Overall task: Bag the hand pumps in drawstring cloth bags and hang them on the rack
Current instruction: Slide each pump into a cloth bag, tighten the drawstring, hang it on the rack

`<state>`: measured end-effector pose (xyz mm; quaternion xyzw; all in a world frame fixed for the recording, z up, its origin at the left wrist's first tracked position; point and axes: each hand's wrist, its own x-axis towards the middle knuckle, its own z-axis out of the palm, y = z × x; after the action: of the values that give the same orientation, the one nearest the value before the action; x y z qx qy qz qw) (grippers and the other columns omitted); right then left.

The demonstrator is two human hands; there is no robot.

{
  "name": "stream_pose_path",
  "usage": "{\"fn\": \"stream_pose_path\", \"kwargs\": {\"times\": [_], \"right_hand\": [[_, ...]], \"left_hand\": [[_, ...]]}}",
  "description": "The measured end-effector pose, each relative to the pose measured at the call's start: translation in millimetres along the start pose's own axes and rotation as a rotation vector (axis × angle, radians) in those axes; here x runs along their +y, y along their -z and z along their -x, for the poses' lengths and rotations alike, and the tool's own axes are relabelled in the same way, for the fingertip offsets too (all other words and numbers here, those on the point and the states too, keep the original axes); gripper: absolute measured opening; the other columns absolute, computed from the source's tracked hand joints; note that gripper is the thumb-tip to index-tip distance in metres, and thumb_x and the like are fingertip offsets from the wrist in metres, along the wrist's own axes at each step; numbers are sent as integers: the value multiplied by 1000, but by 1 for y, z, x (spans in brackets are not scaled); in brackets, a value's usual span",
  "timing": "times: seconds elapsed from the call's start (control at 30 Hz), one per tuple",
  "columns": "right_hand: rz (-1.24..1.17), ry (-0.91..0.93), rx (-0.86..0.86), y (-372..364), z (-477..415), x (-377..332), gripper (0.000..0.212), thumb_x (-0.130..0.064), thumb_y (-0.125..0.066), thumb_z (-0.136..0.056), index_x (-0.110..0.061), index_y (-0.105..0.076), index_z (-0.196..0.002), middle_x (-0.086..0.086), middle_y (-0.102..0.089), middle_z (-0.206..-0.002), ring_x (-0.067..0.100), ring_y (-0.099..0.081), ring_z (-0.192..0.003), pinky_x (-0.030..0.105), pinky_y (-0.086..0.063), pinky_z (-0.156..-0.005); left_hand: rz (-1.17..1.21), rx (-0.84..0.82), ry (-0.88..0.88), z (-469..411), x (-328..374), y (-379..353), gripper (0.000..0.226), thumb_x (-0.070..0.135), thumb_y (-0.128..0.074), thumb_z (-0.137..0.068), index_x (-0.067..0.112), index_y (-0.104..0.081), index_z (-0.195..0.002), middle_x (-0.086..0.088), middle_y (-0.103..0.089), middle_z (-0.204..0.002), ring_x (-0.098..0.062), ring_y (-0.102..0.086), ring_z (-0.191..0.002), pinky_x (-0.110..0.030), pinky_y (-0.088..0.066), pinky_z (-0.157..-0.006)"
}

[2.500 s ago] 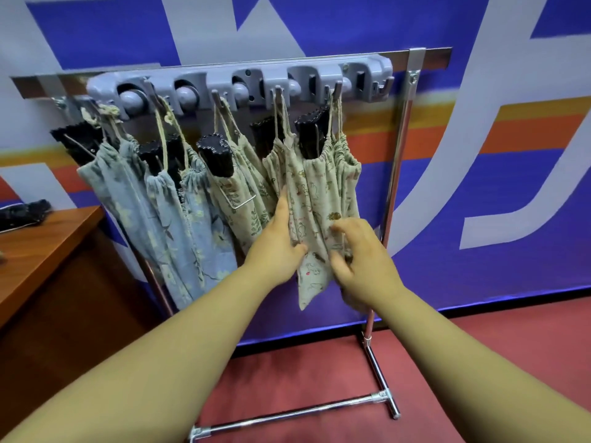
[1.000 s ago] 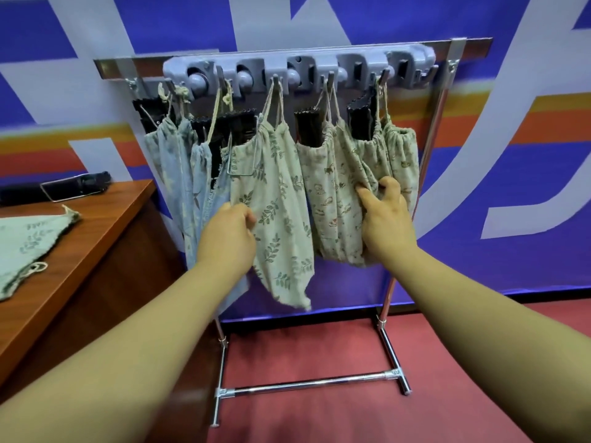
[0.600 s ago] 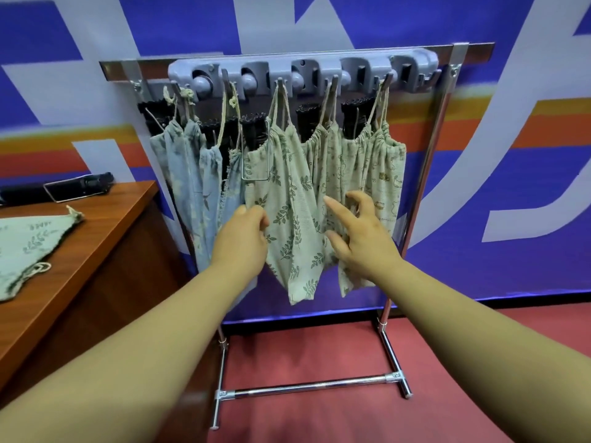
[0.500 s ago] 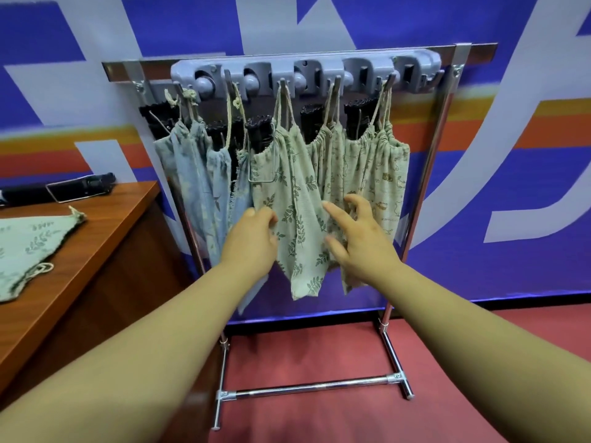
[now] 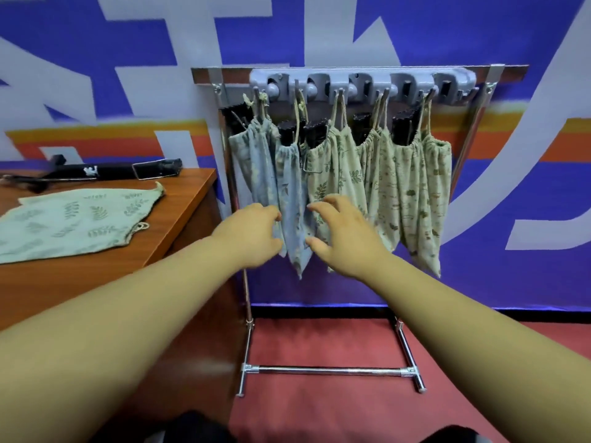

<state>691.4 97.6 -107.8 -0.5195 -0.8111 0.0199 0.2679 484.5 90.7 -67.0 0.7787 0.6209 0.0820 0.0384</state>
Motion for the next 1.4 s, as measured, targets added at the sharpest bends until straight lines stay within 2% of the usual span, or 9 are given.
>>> {"fn": "stream_pose_path", "kwargs": {"times": [0.17, 0.27, 0.4, 0.63, 0.87, 1.03, 1.17, 1.3, 1.4], "right_hand": [[-69, 112, -24, -4, -8, -87, 54, -39, -69, -87, -18, -53, -134, 7, -50, -130, 30, -52, -120, 43, -44, -102], [-142, 160, -57, -14, -13, -138, 46, -42, -68, -87, -19, -57, -126, 3, -56, -121, 23, -55, -115, 39, -45, -100], [-204, 215, -115, -35, -15, -203, 37, -42, -68, -88, -24, -59, -119, -6, -54, -113, 10, -53, -100, 29, -45, -90], [-257, 290, -235, -80, -24, -289, 30, -35, -72, -85, -22, -65, -112, -3, -61, -114, 14, -60, -102, 33, -48, -94], [-268, 345, -319, -110, -39, -337, 30, -31, -73, -85, -22, -68, -114, -9, -66, -111, 4, -58, -98, 20, -43, -88], [-253, 327, -314, -123, -46, -349, 25, -32, -71, -85, -27, -69, -110, -13, -63, -105, 2, -53, -93, 5, -33, -76], [-280, 349, -308, -129, -49, -360, 22, -29, -72, -85, -25, -71, -107, -14, -63, -99, 1, -52, -89, 3, -33, -74], [-297, 357, -301, -131, -50, -364, 22, -30, -73, -85, -25, -71, -106, -11, -65, -101, 3, -55, -92, 5, -34, -76], [-310, 342, -311, -130, -50, -364, 21, -31, -73, -85, -26, -70, -106, -14, -64, -100, 2, -55, -91, 7, -35, -74]], "left_hand": [[-44, 90, 20, 66, -54, 49, 47, 39, -68, -90, 23, -59, -133, -5, -65, -126, -27, -60, -116, -34, -47, -90], [8, 148, 68, 108, -95, 72, 37, 34, -70, -91, 23, -65, -126, 2, -65, -104, -23, -62, -106, -26, -38, -77], [90, 178, 153, 158, -161, 84, 22, 33, -69, -93, 28, -68, -115, 7, -64, -96, -19, -59, -95, -29, -39, -79], [230, 252, 269, 222, -253, 68, 8, 31, -61, -99, 34, -66, -105, 14, -60, -95, -9, -57, -88, -25, -39, -70], [350, 279, 327, 240, -298, 57, 16, 27, -56, -100, 36, -69, -105, 10, -62, -113, -12, -56, -103, -30, -39, -85], [888, 380, 515, 233, -312, 64, 32, 11, -49, -76, 29, -74, -84, 2, -72, -91, -18, -65, -92, -34, -50, -85], [1152, 389, 486, 227, -314, 63, 46, -14, -37, -85, 20, -69, -85, -6, -67, -88, -17, -62, -86, -29, -52, -77], [1197, 409, 396, 226, -311, 64, 54, -24, -32, -78, 18, -65, -88, -7, -64, -92, -17, -61, -88, -30, -54, -79], [1007, 433, 350, 233, -317, 66, 48, -16, -44, -86, 26, -65, -92, 3, -66, -94, -10, -62, -89, -25, -53, -80]]}}
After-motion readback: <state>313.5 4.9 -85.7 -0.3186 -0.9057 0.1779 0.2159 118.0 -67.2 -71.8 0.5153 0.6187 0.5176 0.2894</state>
